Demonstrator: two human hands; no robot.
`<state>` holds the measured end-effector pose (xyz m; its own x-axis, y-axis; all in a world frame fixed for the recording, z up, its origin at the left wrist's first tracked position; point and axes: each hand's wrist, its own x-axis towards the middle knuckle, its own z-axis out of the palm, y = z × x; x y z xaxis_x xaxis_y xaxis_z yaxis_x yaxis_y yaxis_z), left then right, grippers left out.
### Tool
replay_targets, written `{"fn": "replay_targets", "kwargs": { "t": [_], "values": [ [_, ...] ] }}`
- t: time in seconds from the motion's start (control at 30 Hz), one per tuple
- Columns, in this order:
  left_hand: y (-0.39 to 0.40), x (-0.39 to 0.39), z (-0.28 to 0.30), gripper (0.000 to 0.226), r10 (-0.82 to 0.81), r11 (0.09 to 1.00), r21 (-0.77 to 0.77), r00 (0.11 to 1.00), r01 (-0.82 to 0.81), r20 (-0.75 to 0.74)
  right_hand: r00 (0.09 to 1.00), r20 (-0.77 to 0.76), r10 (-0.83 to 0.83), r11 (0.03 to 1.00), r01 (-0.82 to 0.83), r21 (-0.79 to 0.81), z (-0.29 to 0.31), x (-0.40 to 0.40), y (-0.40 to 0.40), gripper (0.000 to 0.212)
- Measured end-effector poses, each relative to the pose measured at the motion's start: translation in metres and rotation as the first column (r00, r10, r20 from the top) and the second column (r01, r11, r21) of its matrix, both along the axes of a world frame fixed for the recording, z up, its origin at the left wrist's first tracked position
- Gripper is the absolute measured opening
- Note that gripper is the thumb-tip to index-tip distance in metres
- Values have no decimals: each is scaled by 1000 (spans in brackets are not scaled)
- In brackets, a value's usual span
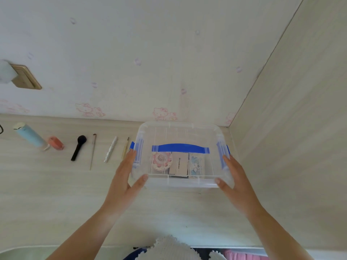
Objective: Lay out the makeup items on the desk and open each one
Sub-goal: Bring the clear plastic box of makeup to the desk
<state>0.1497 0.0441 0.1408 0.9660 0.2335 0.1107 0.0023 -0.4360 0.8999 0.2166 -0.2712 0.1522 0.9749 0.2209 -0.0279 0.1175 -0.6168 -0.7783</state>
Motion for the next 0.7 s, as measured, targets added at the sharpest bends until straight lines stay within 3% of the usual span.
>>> {"fn": "replay_targets", "kwargs": {
  "t": [0.17, 0.3, 0.7],
  "values": [
    [-1, -5, 1, 92, -66, 993, 99, 997, 70, -41, 997, -27, 77, 995, -78, -62, 4, -10, 1, 92],
    [-3, -6, 10, 91, -45, 994, 101, 999, 47, -20, 1000, -2, 23, 997, -23, -68, 10, -11, 4, 86],
    [20, 41, 43, 85, 42, 999, -32, 997, -40, 64, 985, 22, -173, 968, 165, 186, 56, 25, 26, 79]
  ]
}}
